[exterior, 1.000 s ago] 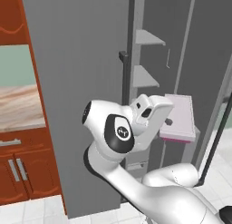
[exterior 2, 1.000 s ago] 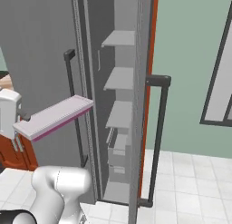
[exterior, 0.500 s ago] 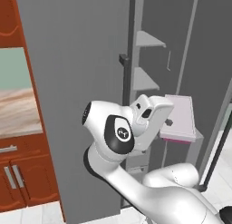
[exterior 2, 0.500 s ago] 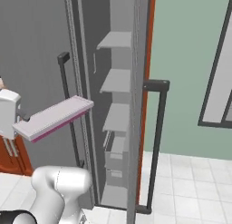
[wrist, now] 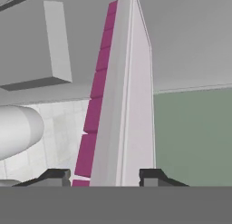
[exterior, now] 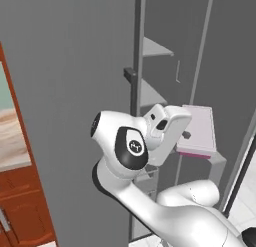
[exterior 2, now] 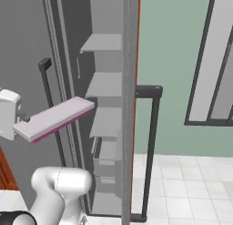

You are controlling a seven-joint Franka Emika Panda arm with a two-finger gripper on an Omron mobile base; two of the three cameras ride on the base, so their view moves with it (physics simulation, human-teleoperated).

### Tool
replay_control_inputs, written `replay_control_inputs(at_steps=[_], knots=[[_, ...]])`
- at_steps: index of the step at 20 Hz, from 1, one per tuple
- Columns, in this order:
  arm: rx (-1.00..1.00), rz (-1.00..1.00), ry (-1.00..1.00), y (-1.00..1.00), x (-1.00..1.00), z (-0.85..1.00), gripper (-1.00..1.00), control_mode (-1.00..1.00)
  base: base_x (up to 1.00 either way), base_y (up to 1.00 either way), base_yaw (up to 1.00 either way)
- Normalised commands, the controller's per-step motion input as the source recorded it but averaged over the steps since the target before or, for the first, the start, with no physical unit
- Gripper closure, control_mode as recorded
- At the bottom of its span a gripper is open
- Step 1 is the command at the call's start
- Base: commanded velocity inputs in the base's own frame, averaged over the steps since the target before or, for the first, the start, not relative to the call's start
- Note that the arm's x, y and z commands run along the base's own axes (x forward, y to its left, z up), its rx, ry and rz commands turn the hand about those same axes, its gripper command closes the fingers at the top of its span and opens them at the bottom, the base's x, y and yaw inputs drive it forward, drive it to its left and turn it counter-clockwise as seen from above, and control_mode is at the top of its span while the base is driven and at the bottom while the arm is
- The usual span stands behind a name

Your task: The ice cube tray has been filled with water. Take the tray and place it in the freezer to make ice. Close the freezer door after placing the tray.

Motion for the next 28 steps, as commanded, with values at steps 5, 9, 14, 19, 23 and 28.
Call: replay_control_inputs(at_steps=[5, 9, 14, 19, 23, 28], knots=[[0.00, 0.00, 0.00, 0.00, 0.00, 0.00, 1.00, 1.00, 0.43, 0.03, -0.19], [0.00, 0.00, 0.00, 0.00, 0.00, 0.00, 1.00, 1.00, 0.43, 0.00, -0.14], [0.00, 0.00, 0.00, 0.00, 0.00, 0.00, 1.00, 1.00, 0.46, 0.03, -0.12], [0.00, 0.00, 0.00, 0.00, 0.00, 0.00, 1.00, 1.00, 0.37, 0.11, -0.09], [0.00, 0.00, 0.00, 0.00, 0.00, 0.00, 1.00, 1.00, 0.00, 0.30, 0.00], [0.00, 0.00, 0.00, 0.00, 0.00, 0.00, 1.00, 1.00, 0.08, 0.36, 0.00]])
